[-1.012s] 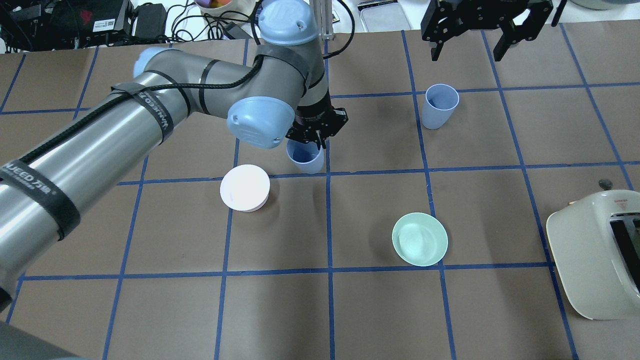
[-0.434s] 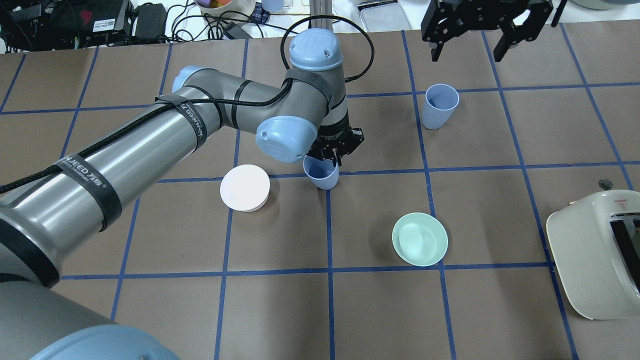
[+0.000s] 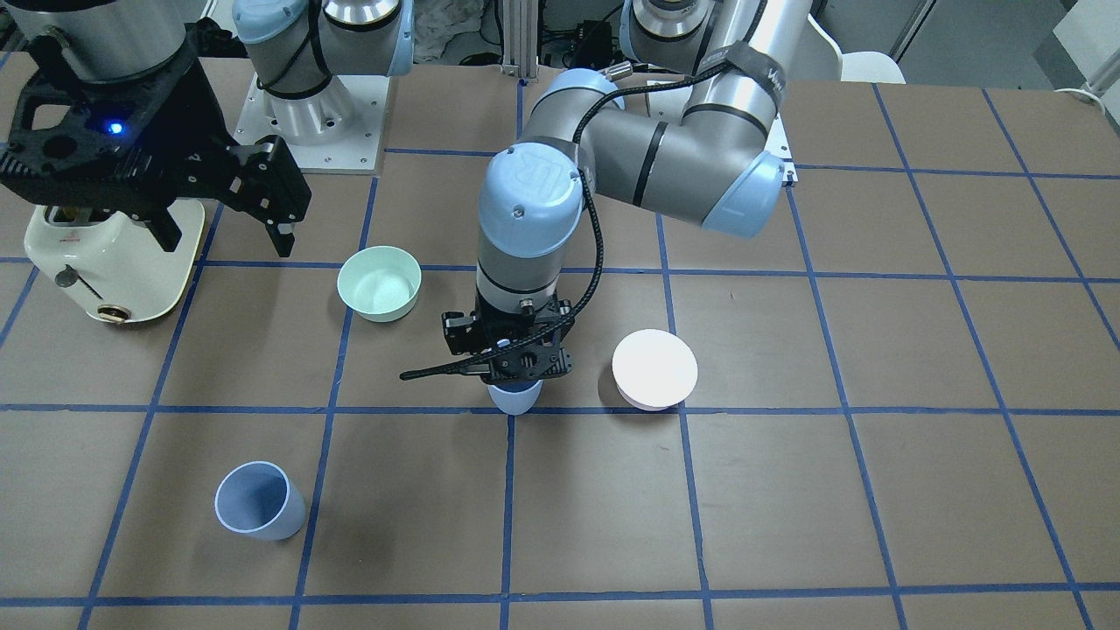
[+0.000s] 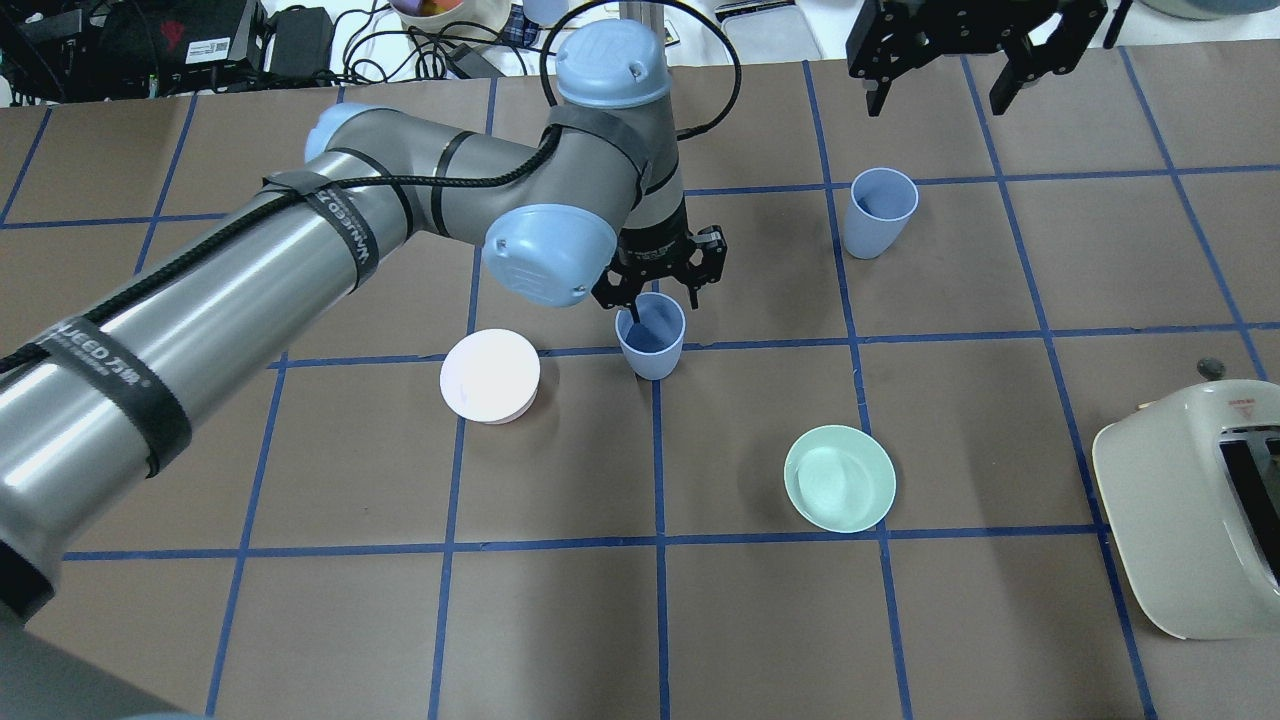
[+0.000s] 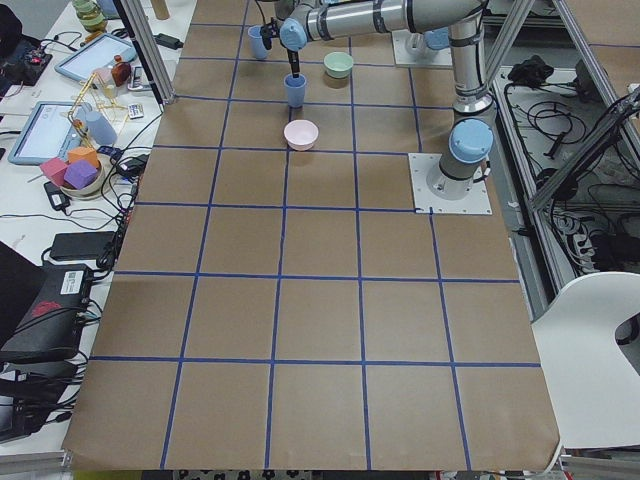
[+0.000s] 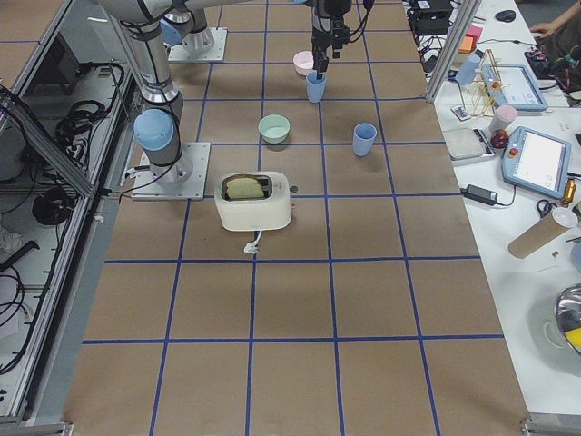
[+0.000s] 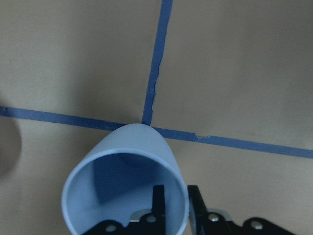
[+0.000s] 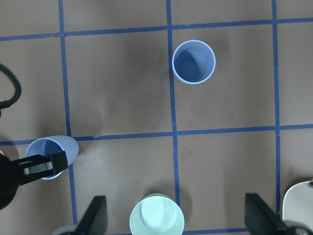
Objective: Stack blue cups with both arms
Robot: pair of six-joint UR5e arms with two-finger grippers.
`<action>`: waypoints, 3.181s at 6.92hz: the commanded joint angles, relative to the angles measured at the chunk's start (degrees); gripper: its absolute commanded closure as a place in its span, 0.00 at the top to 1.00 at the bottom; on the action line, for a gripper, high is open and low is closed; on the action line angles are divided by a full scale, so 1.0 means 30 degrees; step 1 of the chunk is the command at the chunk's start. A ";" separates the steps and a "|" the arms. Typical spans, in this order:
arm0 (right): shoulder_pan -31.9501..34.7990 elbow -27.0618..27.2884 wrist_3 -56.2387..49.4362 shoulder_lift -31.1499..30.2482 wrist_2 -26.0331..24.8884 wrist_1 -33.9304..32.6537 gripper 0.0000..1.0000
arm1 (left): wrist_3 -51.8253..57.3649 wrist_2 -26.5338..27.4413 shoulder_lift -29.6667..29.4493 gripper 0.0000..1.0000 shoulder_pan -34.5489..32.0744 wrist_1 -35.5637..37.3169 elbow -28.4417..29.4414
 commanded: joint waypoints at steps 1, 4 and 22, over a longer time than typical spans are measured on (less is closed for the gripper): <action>-0.1163 -0.0052 -0.1007 0.1813 -0.0042 -0.1091 1.00 | 0.5430 0.0097 0.2468 1.00 0.2628 -0.4573 0.0176; -0.2865 0.0093 -0.3526 0.6208 -0.0101 -0.5679 1.00 | 0.8645 0.1230 0.6948 1.00 0.4633 -0.7469 -0.0145; 0.1713 0.3285 0.1240 0.4501 0.0231 -0.8361 0.03 | 0.9094 0.2207 0.6992 1.00 0.5570 -0.5889 0.1583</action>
